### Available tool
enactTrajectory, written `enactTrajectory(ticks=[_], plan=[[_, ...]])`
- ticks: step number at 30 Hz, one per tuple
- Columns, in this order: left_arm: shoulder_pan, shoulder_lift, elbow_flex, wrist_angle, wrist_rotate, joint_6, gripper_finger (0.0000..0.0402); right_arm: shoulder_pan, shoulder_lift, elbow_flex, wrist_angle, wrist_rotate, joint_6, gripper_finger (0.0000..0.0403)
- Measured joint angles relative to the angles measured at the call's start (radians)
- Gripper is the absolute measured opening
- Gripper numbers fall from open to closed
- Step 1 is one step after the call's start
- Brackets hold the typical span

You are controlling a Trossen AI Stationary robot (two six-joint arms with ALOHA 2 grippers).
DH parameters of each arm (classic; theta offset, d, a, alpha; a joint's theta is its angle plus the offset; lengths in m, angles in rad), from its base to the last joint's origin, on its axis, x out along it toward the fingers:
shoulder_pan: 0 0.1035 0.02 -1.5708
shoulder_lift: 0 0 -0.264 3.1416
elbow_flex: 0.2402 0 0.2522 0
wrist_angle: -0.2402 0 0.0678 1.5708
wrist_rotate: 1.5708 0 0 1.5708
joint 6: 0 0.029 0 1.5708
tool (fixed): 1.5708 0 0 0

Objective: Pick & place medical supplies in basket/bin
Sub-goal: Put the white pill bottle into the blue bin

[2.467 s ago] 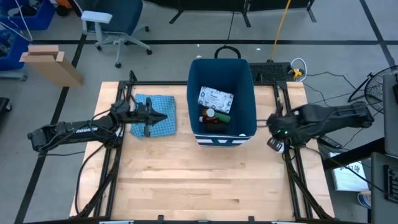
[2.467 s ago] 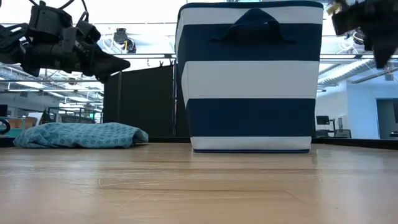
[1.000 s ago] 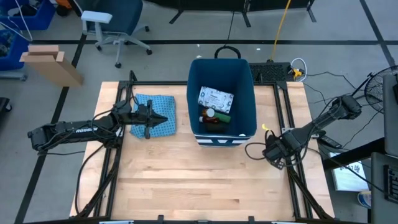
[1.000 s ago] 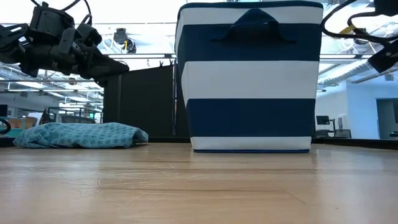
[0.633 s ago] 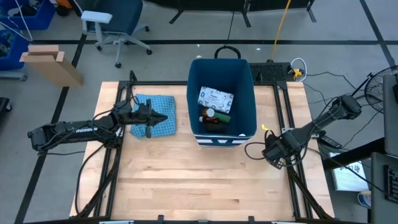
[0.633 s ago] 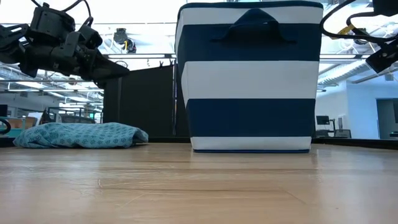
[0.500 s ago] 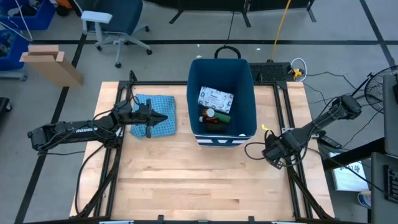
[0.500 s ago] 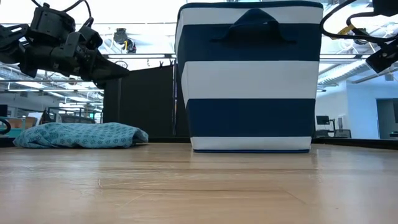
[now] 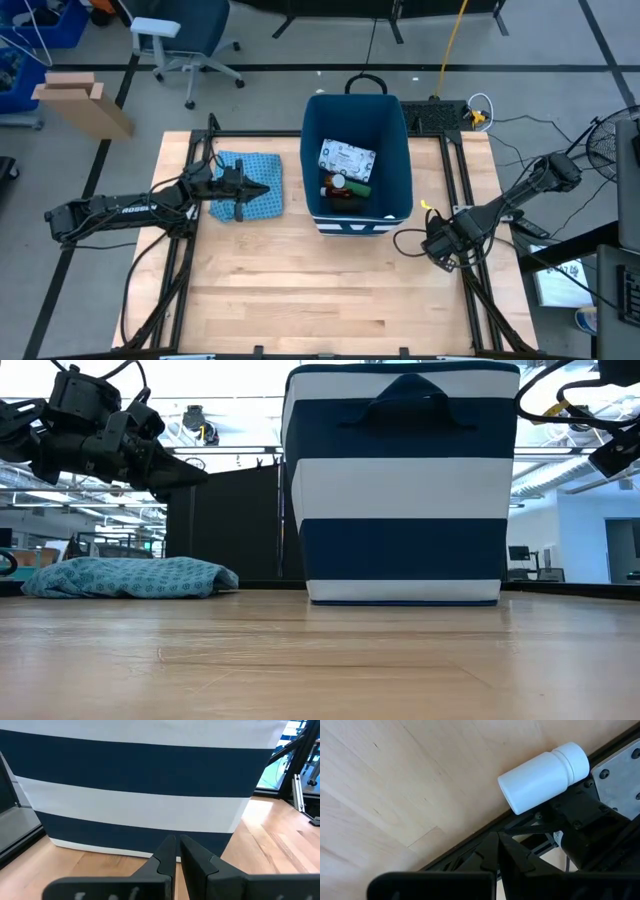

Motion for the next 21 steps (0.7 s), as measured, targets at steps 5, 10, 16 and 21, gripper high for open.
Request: enactTrajectory(ticks=[5, 10, 16, 21], plan=[[0.000, 0.000, 0.000, 0.000, 0.000, 0.000, 0.0026, 0.000, 0.000, 0.000, 0.000, -0.001, -0.002, 0.0000], [0.000, 0.000, 0.000, 0.000, 0.000, 0.000, 0.0026, 0.000, 0.000, 0.000, -0.001, -0.005, -0.006, 0.0000], [0.000, 0.000, 0.000, 0.000, 0.000, -0.001, 0.0026, 0.000, 0.000, 0.000, 0.000, -0.004, -0.004, 0.0000], [0.000, 0.000, 0.000, 0.000, 0.002, -0.002, 0.0026, 0.000, 0.000, 0.000, -0.001, -0.005, -0.007, 0.0000]])
